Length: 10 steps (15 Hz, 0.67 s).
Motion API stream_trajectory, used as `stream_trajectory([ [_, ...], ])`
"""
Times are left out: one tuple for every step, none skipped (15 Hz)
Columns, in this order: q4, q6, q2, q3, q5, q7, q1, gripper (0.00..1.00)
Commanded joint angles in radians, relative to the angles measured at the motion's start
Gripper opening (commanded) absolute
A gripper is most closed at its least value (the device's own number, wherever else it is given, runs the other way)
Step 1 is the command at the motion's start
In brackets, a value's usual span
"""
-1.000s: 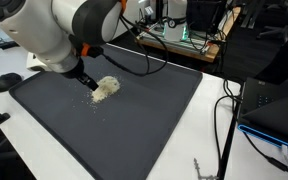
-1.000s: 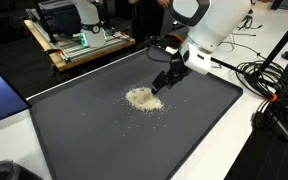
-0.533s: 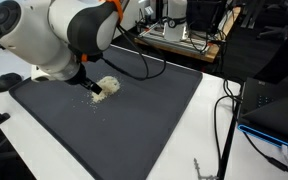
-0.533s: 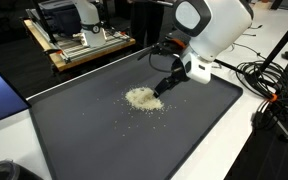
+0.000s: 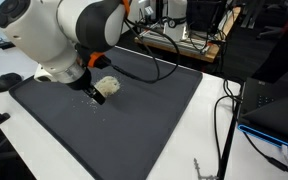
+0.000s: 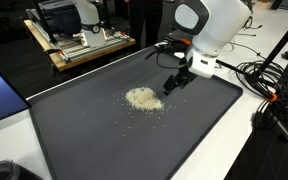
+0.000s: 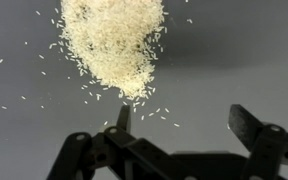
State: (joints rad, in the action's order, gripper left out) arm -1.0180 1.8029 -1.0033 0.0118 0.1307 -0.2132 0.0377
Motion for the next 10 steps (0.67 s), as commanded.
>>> stream_trajectory([
  [-0.236, 0.177, 0.14, 0.008, -0.057, -0.059, -0.009, 1.0],
  [-0.279, 0.232, 0.164, 0.011, -0.063, -0.063, -0.013, 1.0],
  [-0.323, 0.273, 0.188, 0.02, -0.063, -0.068, -0.012, 1.0],
  [-0.365, 0.305, 0.212, 0.026, -0.068, -0.072, -0.013, 1.0],
  [-0.408, 0.334, 0.238, 0.032, -0.066, -0.071, -0.013, 1.0],
  [-0.453, 0.359, 0.264, 0.041, -0.06, -0.072, -0.011, 1.0],
  [-0.496, 0.385, 0.289, 0.046, -0.058, -0.068, -0.01, 1.0],
  [-0.54, 0.409, 0.316, 0.053, -0.052, -0.065, -0.008, 1.0],
  [-0.585, 0.436, 0.342, 0.057, -0.052, -0.064, -0.009, 1.0],
  [-0.631, 0.464, 0.369, 0.064, -0.046, -0.064, -0.007, 1.0],
])
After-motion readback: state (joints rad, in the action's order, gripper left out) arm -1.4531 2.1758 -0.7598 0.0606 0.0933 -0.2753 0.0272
